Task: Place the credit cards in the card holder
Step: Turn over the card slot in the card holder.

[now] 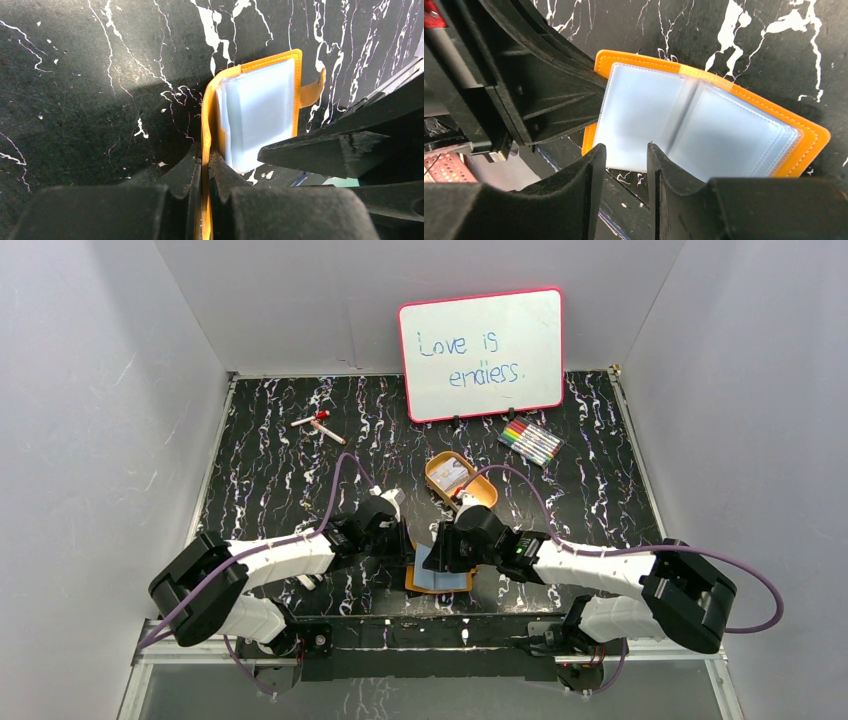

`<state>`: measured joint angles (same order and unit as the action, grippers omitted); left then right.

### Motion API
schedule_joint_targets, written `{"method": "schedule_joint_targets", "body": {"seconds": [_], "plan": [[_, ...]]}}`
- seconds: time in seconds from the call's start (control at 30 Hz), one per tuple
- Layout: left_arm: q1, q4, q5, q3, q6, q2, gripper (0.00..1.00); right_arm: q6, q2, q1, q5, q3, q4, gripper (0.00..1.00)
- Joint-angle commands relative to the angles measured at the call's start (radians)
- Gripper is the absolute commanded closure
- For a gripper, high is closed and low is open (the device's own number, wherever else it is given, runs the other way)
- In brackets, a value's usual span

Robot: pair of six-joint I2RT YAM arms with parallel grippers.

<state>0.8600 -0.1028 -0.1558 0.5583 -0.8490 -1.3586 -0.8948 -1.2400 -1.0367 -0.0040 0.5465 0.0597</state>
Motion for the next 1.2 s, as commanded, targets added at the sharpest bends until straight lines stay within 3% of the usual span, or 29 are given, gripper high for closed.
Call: {"method": "schedule_joint_targets", "body": {"seconds": [0.0, 0.27, 0.43, 0.83, 1.17], "plan": [[0.001, 0.01, 0.018, -0.004, 0.002, 0.045, 1.0, -0.042, -0.003, 0.007, -0.053, -0.03, 0.11, 0.54], [0.002, 0.03, 0.025, 0.007, 0.005, 0.058, 1.0, 0.056, 0.024, -0.015, 0.052, 0.087, -0.054, 0.38], [0.002, 0.03, 0.026, 0.013, 0.005, 0.055, 1.0, 0.099, -0.028, -0.026, 0.063, 0.158, -0.148, 0.39], [0.002, 0.026, 0.022, 0.011, -0.001, 0.056, 1.0, 0.12, -0.111, -0.05, 0.016, 0.195, -0.149, 0.43], [0.002, 0.025, 0.021, 0.009, -0.001, 0.053, 1.0, 0.124, -0.136, -0.061, 0.01, 0.208, -0.147, 0.38]]}}
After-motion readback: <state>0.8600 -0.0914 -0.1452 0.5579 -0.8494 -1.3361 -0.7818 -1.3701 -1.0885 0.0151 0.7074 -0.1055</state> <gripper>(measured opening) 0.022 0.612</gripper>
